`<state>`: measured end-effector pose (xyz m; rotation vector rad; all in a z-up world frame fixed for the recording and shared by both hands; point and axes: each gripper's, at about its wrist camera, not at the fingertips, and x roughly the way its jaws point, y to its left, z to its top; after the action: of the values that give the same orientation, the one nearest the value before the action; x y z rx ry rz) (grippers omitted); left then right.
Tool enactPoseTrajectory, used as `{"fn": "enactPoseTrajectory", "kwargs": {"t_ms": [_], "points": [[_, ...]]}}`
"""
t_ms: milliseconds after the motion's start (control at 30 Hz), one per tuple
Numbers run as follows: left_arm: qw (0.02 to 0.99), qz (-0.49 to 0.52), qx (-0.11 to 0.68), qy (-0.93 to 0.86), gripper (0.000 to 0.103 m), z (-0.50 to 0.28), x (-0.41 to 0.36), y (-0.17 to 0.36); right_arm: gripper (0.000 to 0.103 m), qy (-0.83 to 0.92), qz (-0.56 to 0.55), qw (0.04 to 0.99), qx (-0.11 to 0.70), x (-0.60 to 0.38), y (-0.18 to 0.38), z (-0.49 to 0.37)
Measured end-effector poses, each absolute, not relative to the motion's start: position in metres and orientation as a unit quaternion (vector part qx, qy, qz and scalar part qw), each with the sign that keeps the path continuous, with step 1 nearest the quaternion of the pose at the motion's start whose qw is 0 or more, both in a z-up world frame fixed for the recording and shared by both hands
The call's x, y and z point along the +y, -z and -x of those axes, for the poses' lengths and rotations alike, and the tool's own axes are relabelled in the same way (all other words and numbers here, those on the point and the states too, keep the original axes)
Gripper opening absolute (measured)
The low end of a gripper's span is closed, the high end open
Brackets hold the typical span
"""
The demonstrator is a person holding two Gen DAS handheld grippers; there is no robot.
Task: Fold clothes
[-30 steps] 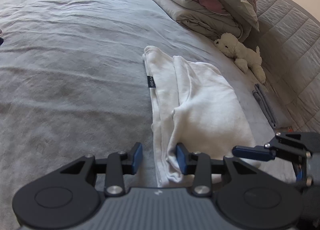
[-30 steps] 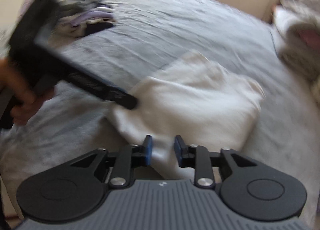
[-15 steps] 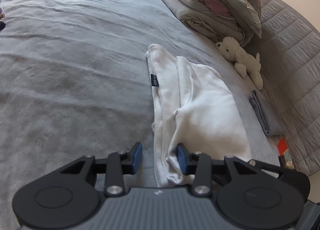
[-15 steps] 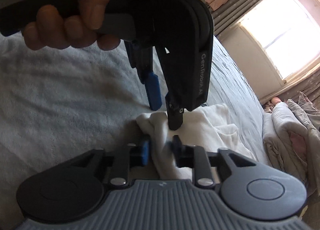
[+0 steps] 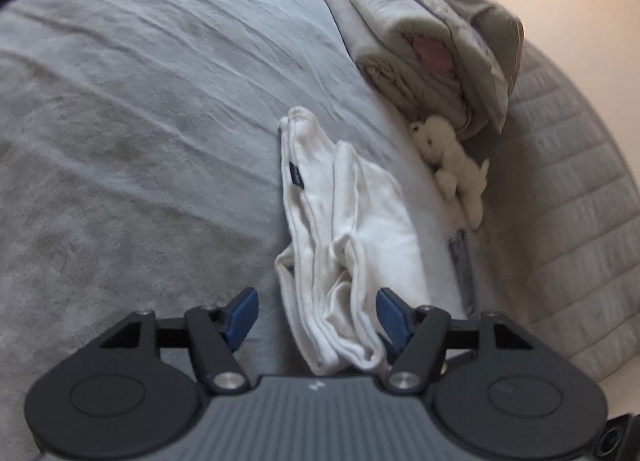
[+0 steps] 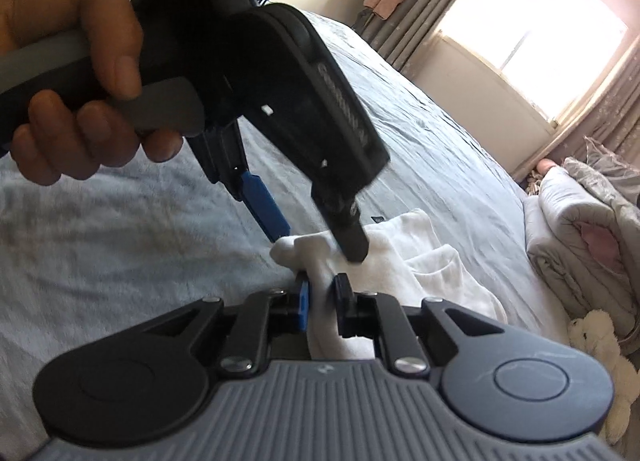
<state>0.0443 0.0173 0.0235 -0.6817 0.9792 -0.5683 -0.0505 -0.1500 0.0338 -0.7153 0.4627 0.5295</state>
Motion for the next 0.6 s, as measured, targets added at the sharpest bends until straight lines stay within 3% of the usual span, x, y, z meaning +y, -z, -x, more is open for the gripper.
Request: {"fn": "enactPoseTrajectory", "kwargs": {"t_ms": [367, 433, 500, 600], "points": [[0.766, 0.343, 0.464, 0.285, 0.067, -0.039, -0.002, -0.011, 0.012, -0.253, 0.34, 0.879, 0.22, -0.148, -0.033, 0.039], [0.776, 0.327, 0.461, 0.281, 0.059, -0.04, -0.008, -0.01, 0.012, -0.253, 0.345, 0.877, 0.221, -0.146, -0.03, 0.039], [0.78, 0.324, 0.458, 0.276, 0.045, -0.041, -0.009, -0.009, 0.012, -0.254, 0.345, 0.876, 0.223, -0.142, -0.029, 0.043], [0.784, 0.324, 0.455, 0.271, 0.034, -0.044, -0.008, -0.006, 0.012, -0.256, 0.35, 0.872, 0.226, -0.141, -0.027, 0.043]]}}
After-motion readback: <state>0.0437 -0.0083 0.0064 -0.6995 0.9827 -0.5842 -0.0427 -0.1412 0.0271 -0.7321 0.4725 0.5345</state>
